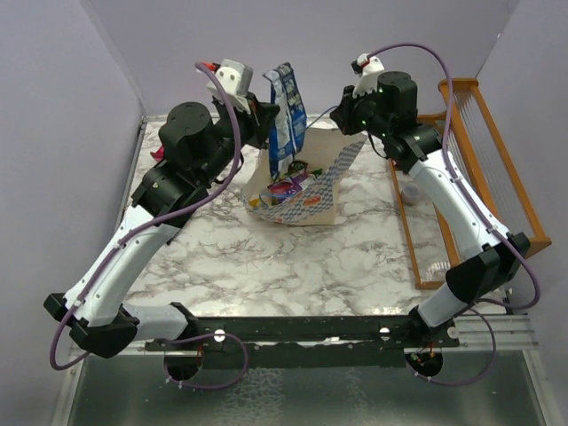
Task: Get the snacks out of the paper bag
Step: Place the snack at the center of the board, then take out the snack from the paper bag.
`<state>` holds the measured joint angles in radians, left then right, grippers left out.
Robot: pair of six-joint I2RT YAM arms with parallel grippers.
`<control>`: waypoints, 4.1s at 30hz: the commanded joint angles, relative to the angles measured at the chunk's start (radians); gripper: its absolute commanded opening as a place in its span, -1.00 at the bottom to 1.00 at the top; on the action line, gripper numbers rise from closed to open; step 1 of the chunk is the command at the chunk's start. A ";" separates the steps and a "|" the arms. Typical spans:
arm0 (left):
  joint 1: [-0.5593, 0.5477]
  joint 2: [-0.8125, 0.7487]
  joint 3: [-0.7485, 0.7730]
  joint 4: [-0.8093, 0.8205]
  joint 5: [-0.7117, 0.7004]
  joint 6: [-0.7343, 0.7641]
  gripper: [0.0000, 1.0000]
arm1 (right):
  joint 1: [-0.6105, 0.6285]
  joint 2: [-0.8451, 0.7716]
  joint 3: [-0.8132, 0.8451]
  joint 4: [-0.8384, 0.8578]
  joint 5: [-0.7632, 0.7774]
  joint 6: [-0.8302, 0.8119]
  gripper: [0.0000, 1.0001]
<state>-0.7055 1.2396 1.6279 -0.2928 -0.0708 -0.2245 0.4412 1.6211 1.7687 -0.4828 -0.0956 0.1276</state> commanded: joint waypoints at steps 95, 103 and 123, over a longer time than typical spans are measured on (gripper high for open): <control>0.116 -0.296 -0.638 0.299 0.294 -0.375 0.20 | -0.002 0.137 0.278 0.264 -0.855 0.078 -0.97; -0.210 -0.251 -0.717 0.335 0.027 -0.330 0.07 | -0.001 0.178 0.296 0.319 -0.945 0.209 -0.97; -0.346 -0.348 -0.852 0.344 -0.011 -0.245 0.54 | 0.008 0.104 0.127 0.290 -1.106 0.096 -0.97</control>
<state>-1.0485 1.0260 0.8314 0.0769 -0.0547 -0.5163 0.4442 1.7947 1.9251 -0.2607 -1.1465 0.2493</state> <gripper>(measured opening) 0.737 0.024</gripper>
